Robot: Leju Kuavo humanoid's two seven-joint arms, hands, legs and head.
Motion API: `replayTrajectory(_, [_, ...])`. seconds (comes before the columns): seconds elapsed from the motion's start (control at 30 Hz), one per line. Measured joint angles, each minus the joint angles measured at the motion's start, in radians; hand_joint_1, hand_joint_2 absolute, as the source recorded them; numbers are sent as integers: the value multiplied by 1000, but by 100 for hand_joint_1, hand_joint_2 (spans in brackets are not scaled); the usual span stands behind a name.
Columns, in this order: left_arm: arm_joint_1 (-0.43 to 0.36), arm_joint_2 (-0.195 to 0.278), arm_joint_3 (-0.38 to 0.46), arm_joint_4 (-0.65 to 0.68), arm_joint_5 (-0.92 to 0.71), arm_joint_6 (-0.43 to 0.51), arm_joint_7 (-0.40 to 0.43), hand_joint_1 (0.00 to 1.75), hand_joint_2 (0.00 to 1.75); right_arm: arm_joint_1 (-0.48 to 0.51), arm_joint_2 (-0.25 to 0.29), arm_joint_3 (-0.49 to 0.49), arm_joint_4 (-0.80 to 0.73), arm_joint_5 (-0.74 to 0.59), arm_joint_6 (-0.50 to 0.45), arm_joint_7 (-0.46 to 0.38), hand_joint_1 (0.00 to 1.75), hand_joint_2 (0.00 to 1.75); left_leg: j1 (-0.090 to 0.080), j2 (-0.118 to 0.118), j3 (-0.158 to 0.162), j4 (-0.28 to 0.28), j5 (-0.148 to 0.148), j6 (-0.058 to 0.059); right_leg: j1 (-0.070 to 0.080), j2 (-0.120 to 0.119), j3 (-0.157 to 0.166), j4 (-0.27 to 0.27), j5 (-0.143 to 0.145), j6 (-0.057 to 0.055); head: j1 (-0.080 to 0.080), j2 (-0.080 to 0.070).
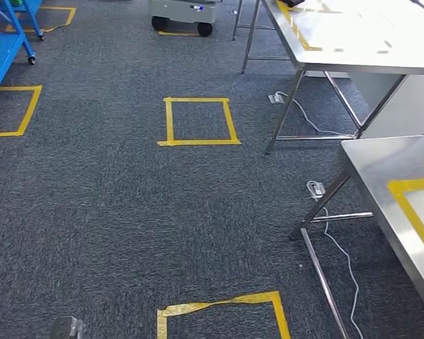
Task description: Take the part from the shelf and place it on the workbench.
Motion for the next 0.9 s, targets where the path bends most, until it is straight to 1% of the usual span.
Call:
replayTrajectory(0.03, [14, 2, -3, -7, 7, 1, 8, 0, 0, 2, 2, 11, -28, -23, -18, -14, 0, 0, -6, -8, -1, 1, -1, 9, -8, 14, -13, 10, -14, 7, 5, 0])
replayTrajectory(0.07, [28, 3, -7, -19, 12, 0, 16, 0, 0, 7, 4, 24, -63, -46, -33, -23, 0, 0, -13, -18, -3, 1, -1, 15, -17, 40, -33, 34, -37, 11, 7, 0])
replayTrajectory(0.1, [40, 4, -13, -33, 13, -4, 22, 0, 0, 14, 7, 37, -102, -66, -42, -29, 0, 0, -21, -28, -8, 1, 0, 24, -25, 72, -62, 81, -70, 11, 10, 0])
replayTrajectory(0.13, [49, 6, -18, -49, 10, -11, 26, 0, 0, 22, 10, 48, -144, -85, -50, -32, 0, 0, -31, -41, -15, 0, 2, 31, -30, 104, -101, 151, -109, 9, 12, 0])
replayTrajectory(0.17, [57, 7, -22, -63, 3, -21, 28, 0, 0, 29, 11, 56, -186, -101, -58, -35, 0, 0, -40, -56, -21, 0, 4, 35, -32, 121, -147, 234, -141, 5, 12, 0])
replayTrajectory(0.2, [63, 8, -24, -73, -3, -30, 29, 0, 0, 33, 11, 62, -224, -112, -63, -35, 0, 0, -48, -72, -25, 0, 6, 38, -30, 129, -190, 307, -158, 0, 12, 0])
replayTrajectory(0.23, [70, 9, -25, -81, -9, -37, 29, 0, 0, 36, 11, 66, -258, -118, -67, -35, 0, 0, -54, -89, -27, 0, 5, 41, -25, 134, -218, 348, -153, -7, 12, 0])
replayTrajectory(0.27, [77, 9, -26, -87, -11, -42, 29, 0, 0, 38, 11, 71, -287, -120, -69, -34, 0, 0, -59, -106, -26, 0, 4, 44, -19, 140, -229, 348, -127, -16, 11, 0])
replayTrajectory(0.3, [82, 10, -27, -93, -12, -44, 29, 0, 0, 40, 11, 76, -311, -121, -70, -34, 0, 0, -61, -125, -22, 0, 1, 48, -13, 149, -221, 307, -83, -25, 11, 0])
replayTrajectory(0.33, [86, 10, -29, -98, -13, -46, 30, 0, 0, 43, 11, 80, -332, -121, -70, -34, 0, 0, -62, -144, -18, -1, -1, 52, -8, 168, -203, 242, -31, -34, 12, 0])
replayTrajectory(0.37, [87, 10, -31, -103, -15, -48, 30, 0, 0, 46, 11, 83, -351, -121, -70, -33, 0, 0, -63, -163, -16, 0, -4, 54, -4, 199, -185, 171, 17, -42, 12, 0])
replayTrajectory(0.4, [87, 10, -32, -106, -17, -52, 30, 0, 0, 51, 11, 85, -365, -119, -69, -29, 0, 0, -64, -183, -15, 0, -7, 55, -2, 224, -169, 116, 55, -46, 12, 0])
replayTrajectory(0.43, [88, 10, -33, -108, -21, -56, 31, 0, 0, 54, 11, 87, -375, -116, -66, -20, 0, 0, -64, -200, -16, 0, -9, 55, -1, 240, -159, 83, 78, -47, 12, 0])
replayTrajectory(0.47, [90, 10, -34, -110, -25, -60, 31, 0, 0, 56, 10, 90, -380, -110, -63, -7, 0, 0, -63, -217, -17, -2, -10, 52, 0, 241, -155, 69, 88, -47, 12, 0])
replayTrajectory(0.5, [95, 10, -34, -110, -28, -64, 32, 0, 0, 56, 9, 93, -382, -104, -58, 11, 0, 0, -60, -233, -18, -7, -9, 49, 1, 227, -149, 63, 93, -46, 11, 0])
replayTrajectory(0.53, [99, 10, -34, -111, -30, -67, 32, 0, 0, 54, 9, 97, -382, -99, -50, 31, 0, 0, -59, -231, -20, -9, -11, 47, 0, 212, -144, 52, 97, -47, 10, 0])
replayTrajectory(0.57, [102, 10, -34, -111, -32, -70, 33, 0, 0, 52, 8, 101, -376, -98, -39, 50, 0, 0, -62, -208, -24, -4, -21, 46, -1, 198, -140, 39, 102, -50, 10, 0])
replayTrajectory(0.6, [101, 10, -33, -111, -33, -72, 34, 0, 0, 52, 8, 102, -362, -99, -25, 71, 0, 0, -68, -172, -36, 17, -41, 46, -2, 181, -135, 25, 107, -53, 8, 0])
replayTrajectory(0.63, [98, 11, -33, -111, -37, -74, 34, 0, 0, 52, 8, 101, -338, -101, -7, 91, 0, 0, -76, -129, -56, 57, -71, 48, -4, 163, -131, 15, 110, -56, 8, 0])
replayTrajectory(0.67, [93, 11, -32, -111, -41, -75, 35, 0, 0, 52, 9, 97, -306, -103, 10, 106, 0, 0, -84, -97, -83, 110, -103, 47, -4, 145, -130, 11, 110, -59, 7, 0])
replayTrajectory(0.7, [88, 12, -29, -111, -48, -75, 33, 0, 0, 52, 10, 91, -270, -102, 25, 115, 0, 0, -88, -82, -108, 163, -126, 45, -4, 125, -130, 9, 109, -60, 7, 0])
replayTrajectory(0.73, [84, 13, -25, -110, -56, -75, 30, 0, 0, 50, 12, 84, -232, -94, 40, 122, 0, 0, -90, -77, -125, 198, -132, 41, -4, 107, -130, 9, 109, -62, 7, 0])
replayTrajectory(0.77, [82, 15, -20, -108, -66, -77, 25, 0, 0, 46, 15, 77, -194, -77, 56, 133, 0, 0, -90, -74, -126, 201, -119, 38, -5, 91, -130, 9, 108, -63, 7, 0])
replayTrajectory(0.8, [78, 16, -13, -104, -81, -81, 18, 0, 0, 43, 17, 72, -158, -49, 77, 154, 0, 0, -90, -68, -108, 166, -88, 34, -6, 77, -130, 9, 108, -63, 7, 0])
replayTrajectory(0.83, [72, 17, -4, -99, -102, -89, 6, 0, 0, 40, 19, 68, -123, -12, 109, 188, 0, 0, -91, -54, -76, 104, -49, 32, -8, 64, -129, 10, 107, -62, 6, 0])
replayTrajectory(0.87, [62, 17, 7, -91, -128, -101, -9, 0, 0, 39, 19, 67, -93, 27, 150, 229, 0, 0, -92, -28, -39, 31, -15, 30, -8, 52, -127, 11, 107, -61, 6, 0])
replayTrajectory(0.9, [47, 19, 21, -78, -161, -114, -28, 0, 0, 40, 19, 70, -65, 69, 198, 269, 0, 0, -95, -8, -11, -28, 10, 35, -7, 39, -126, 13, 106, -59, 7, 0])
